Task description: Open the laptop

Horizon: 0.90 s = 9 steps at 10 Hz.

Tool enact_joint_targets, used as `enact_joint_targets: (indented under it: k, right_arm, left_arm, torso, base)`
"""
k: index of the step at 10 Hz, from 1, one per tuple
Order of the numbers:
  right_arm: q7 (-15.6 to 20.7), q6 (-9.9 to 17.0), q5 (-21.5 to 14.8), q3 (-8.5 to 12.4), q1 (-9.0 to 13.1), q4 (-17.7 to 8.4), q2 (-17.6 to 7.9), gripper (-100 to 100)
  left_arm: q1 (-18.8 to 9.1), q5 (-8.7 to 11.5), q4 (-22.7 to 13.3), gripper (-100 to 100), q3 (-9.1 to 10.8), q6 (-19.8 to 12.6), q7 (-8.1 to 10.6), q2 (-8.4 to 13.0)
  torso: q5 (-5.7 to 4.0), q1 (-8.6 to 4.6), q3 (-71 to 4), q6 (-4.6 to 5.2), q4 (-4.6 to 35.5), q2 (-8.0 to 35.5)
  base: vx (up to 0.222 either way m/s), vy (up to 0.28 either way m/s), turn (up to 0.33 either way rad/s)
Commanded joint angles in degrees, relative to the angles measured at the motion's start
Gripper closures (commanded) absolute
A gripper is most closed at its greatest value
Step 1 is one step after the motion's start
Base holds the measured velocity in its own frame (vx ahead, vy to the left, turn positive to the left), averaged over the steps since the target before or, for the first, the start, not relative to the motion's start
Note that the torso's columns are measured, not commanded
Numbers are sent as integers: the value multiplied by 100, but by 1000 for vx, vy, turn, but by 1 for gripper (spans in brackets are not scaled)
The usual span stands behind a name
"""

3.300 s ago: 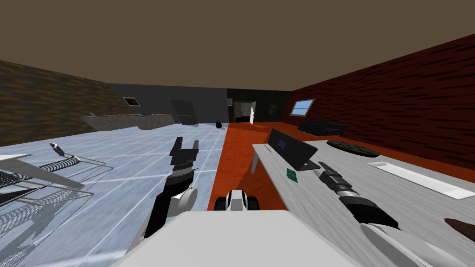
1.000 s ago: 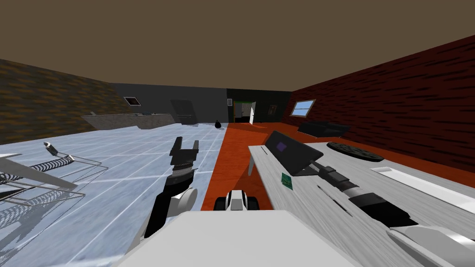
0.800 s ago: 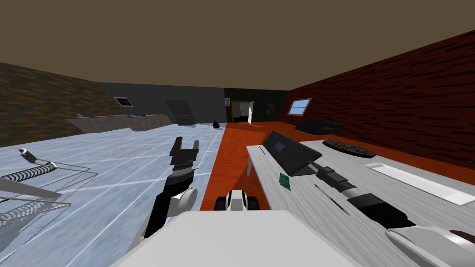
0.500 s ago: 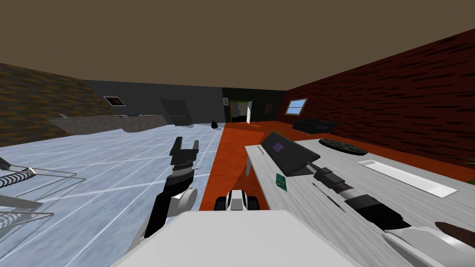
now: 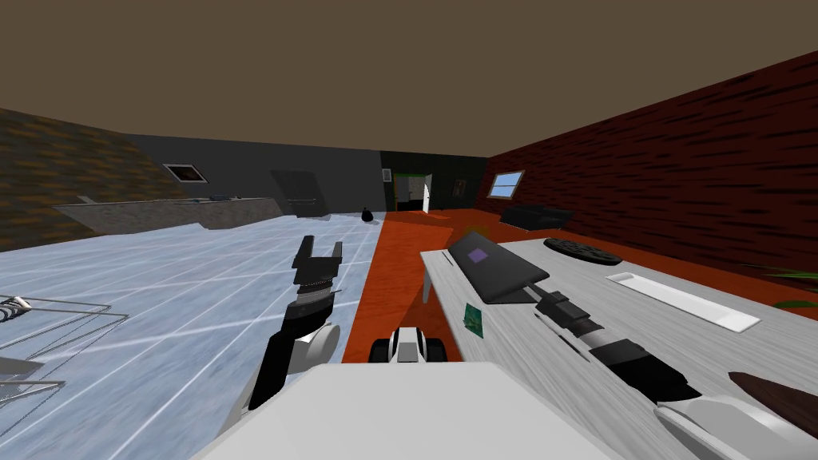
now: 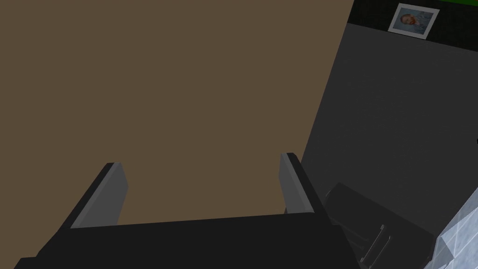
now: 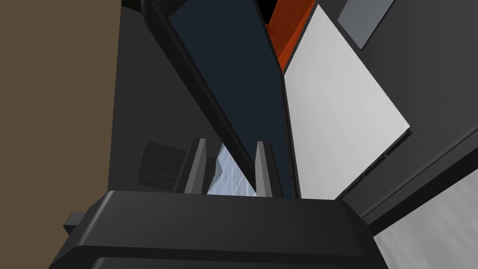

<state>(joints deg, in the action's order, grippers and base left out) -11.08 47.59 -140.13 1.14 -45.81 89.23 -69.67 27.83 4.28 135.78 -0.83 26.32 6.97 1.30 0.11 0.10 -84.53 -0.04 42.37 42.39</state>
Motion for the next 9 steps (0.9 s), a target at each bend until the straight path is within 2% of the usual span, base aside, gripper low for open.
enact_joint_targets:
  k: [1,4,5,6,9]
  right_arm:
    - [2,9,5,14,5,11,-1,100]
    - [2,9,5,14,5,11,-1,100]
    - [-123,44,-48,122,-110,170,-202,-100]
    - [-185,64,-72,183,-168,253,-304,-100]
    - [-370,123,-143,366,-342,504,-608,-100]
  left_arm:
    - [0,0,0,0,0,0,0,0]
    - [0,0,0,0,0,0,0,0]
    - [0,0,0,0,0,0,0,0]
    - [2,0,0,0,1,0,0,0]
    - [2,0,1,0,1,1,0,0]
  torso:
    - [1,1,-2,2,-1,-4]
    - [-3,-5,-1,8,-2,-2]
    - [-3,-5,0,7,-2,0]
    - [-3,-2,-10,14,-8,-19]
    - [-11,-10,-9,2,-11,-18]
  base:
    - [4,-1,-14]
    - [1,0,-4]
    - [74,7,-303]
    - [126,8,-400]
    - [108,12,-217]
